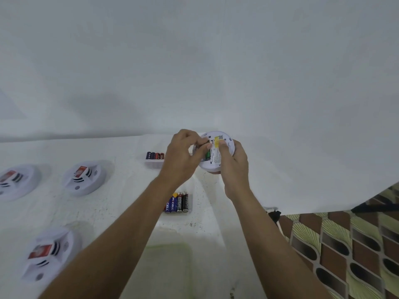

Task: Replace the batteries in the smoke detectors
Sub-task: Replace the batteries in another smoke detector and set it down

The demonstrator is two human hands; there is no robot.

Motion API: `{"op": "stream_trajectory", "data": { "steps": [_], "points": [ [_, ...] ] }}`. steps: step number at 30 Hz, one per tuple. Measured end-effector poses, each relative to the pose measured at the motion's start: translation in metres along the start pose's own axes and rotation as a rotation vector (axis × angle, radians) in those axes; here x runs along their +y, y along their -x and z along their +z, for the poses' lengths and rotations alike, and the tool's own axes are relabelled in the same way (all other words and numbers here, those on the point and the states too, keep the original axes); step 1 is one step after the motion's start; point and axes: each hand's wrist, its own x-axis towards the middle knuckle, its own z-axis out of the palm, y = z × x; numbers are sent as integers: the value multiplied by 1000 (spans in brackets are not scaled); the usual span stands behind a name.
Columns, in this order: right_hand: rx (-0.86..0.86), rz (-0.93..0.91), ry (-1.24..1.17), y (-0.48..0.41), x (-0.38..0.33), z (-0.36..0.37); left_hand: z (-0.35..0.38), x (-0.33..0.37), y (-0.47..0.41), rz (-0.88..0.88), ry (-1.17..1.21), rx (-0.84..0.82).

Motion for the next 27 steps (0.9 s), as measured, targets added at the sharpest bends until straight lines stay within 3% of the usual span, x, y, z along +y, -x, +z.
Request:
{"op": "stream_trajectory", "data": {
  "steps": [7, 10, 13, 16, 21, 23, 27],
  "points": [
    [0, 23, 37, -11, 4, -5, 7, -8, 7, 109, -135, -183],
    [6, 38, 41, -15, 5, -9, -7, -4, -11, -72, 26, -321],
    [13, 54, 28, -18, 5, -12, -19, -14, -32, -237, 89, -231],
    [24, 59, 12, -18, 5, -16, -23, -33, -47, -257, -154, -249],
    [25, 70, 10, -16, 7, -19, -22, -44, -64, -465, -364, -609],
    [24, 72, 12, -15, 7, -17, -18, -43, -68, -470, -441, -696],
    [35, 70, 14, -13, 6, -14, -12, -43, -68, -484, -441, -671]
  ]
}}
